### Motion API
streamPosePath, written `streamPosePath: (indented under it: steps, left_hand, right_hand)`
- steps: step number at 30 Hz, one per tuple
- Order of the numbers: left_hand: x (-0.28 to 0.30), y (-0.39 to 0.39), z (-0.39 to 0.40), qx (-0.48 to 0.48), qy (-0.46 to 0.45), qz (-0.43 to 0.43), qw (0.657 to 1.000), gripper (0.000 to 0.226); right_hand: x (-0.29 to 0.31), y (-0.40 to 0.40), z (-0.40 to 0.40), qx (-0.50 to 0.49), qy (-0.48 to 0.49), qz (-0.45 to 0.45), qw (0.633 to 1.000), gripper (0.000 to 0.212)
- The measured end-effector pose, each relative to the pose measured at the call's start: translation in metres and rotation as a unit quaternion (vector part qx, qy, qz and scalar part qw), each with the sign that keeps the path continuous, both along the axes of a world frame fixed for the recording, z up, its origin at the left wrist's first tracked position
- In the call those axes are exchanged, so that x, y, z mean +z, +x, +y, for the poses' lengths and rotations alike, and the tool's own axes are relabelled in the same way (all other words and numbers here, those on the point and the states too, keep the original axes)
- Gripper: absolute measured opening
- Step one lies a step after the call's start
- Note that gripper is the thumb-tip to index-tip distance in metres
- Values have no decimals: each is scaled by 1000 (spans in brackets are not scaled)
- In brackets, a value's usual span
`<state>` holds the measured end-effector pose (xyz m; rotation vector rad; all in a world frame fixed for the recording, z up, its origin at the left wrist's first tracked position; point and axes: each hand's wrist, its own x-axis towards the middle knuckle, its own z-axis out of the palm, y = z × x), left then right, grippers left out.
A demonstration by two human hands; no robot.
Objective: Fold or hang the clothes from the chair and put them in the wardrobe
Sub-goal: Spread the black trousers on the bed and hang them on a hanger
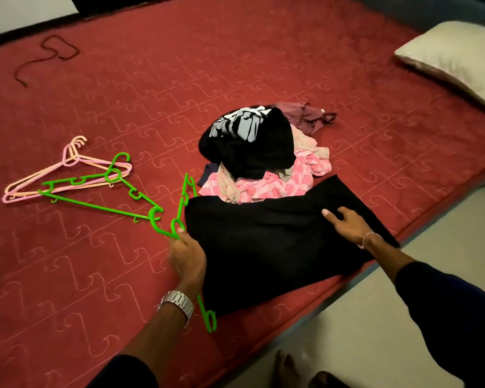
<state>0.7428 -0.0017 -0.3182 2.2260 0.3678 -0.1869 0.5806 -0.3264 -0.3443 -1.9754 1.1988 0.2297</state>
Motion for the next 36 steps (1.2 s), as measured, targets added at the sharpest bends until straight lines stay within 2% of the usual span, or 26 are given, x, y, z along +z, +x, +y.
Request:
streamPosePath:
  steps: [3,6,8,12,14,16,17,20,23,26,28,31,36]
  left_hand:
    - [3,-7,-9,-15,3,-6,1000,54]
    - [2,-13,-16,-21,-3,-3,1000,53]
    - [1,-18,-22,-22,-4,10,1000,54]
    - [3,-23,-34,-21,-15,13,1000,51]
    - [4,-23,-37,-21,-13,7,1000,52]
    - [6,-25,-39,-21,-10,3,1000,52]
    - [6,-25,-40,-20,-12,3,1000,51]
    - [4,-27,-44,-19,-19,-5,1000,50]
    - [-1,-30,-52,-21,-23,-21,999,52]
    - [1,-34,-59,-21,-24,-30,999,45]
    - [2,-37,-60,-17,-24,-34,999,41]
    - [0,-38,-60,-18,-25,-34,999,42]
    - [9,-37,-52,-24,-26,-40,999,45]
  right_hand:
    - [-7,5,1,5,10,18,1000,85]
    - [-13,16,6,-40,51,8,998,98]
    - [-14,21,9,-72,84,11,994,99]
    - [-17,21,1,-120,167,-41,978,104]
    - [-14,15,-6,-100,186,-69,975,90]
    - [-12,5,-17,-84,197,-105,971,63]
    - [-11,0,-22,-75,169,-120,975,57]
    - [-12,-13,-41,-66,12,-143,987,67]
    - [-10,-20,-60,-41,-58,-125,990,43]
    - [-13,-21,-76,-4,-92,-87,992,39]
    - [-17,-22,-82,7,-101,-43,994,44]
    - [-26,-23,-85,-9,-120,21,993,53]
    - [-40,-18,-65,-47,-160,40,985,58]
